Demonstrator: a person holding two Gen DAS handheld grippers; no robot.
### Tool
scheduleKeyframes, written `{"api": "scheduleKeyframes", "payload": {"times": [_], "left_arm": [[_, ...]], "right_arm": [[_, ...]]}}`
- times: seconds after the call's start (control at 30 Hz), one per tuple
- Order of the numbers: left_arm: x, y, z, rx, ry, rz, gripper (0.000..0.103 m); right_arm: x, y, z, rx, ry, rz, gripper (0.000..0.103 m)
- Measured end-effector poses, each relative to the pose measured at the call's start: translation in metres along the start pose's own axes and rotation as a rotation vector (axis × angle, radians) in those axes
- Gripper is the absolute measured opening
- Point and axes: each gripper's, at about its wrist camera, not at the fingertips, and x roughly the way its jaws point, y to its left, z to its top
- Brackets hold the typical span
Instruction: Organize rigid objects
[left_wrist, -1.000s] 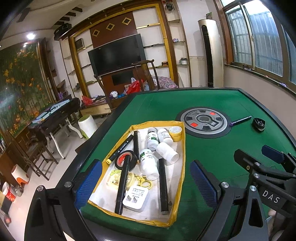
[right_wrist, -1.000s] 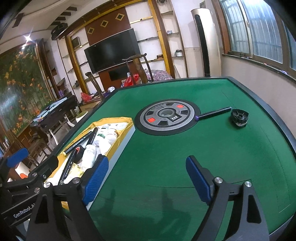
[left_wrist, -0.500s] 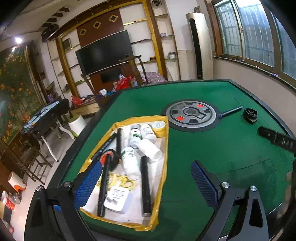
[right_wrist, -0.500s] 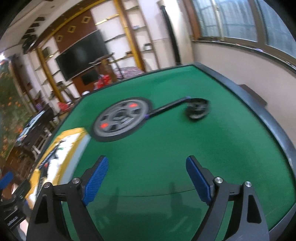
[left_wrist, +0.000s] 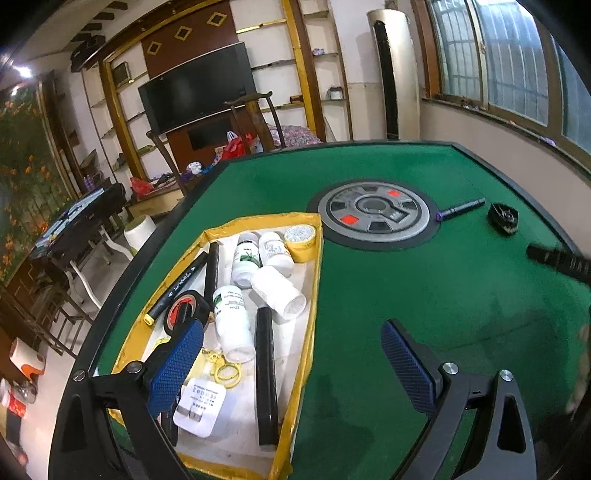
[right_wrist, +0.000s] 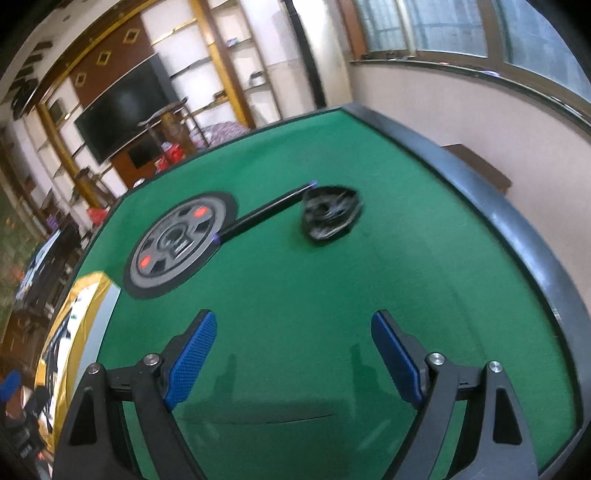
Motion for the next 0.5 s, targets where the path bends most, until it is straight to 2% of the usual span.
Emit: {"api": "scheduleKeyframes", "payload": {"times": [0.1,0.2,0.27,0.43,0.47,0.5], "left_arm": [[-0.008,0.011,0.005,-0.057,-0.053,0.050,0.098],[-0.030,0.027,0.014,-0.107,-0.161,0.093,0.103],[-0.046,0.039,0.021,-0.130,-0.227,0.065,0.103],[-0.060,0.072,0.031,-0.230,-0.233,-0.013,0.103],[-0.063,0.081,0.031,-0.261,-0.243,-0.026,0.103],[-0.066,0.087,0.029,-0.286,-0.257,-0.032,0.103]], "right_arm": [[0.005,0.027,-0.011,-0.077,0.017,0.025,0.085],[0.000,0.059,-0.023,-0.172,-0.005,0.045,0.085],[-0.009,0.083,-0.033,-0.239,-0.048,0.063,0.085],[-0.035,0.126,-0.047,-0.303,-0.172,0.114,0.085],[-0.042,0.132,-0.050,-0.304,-0.216,0.118,0.088],[-0.047,0.136,-0.051,-0.305,-0.245,0.114,0.097]]}}
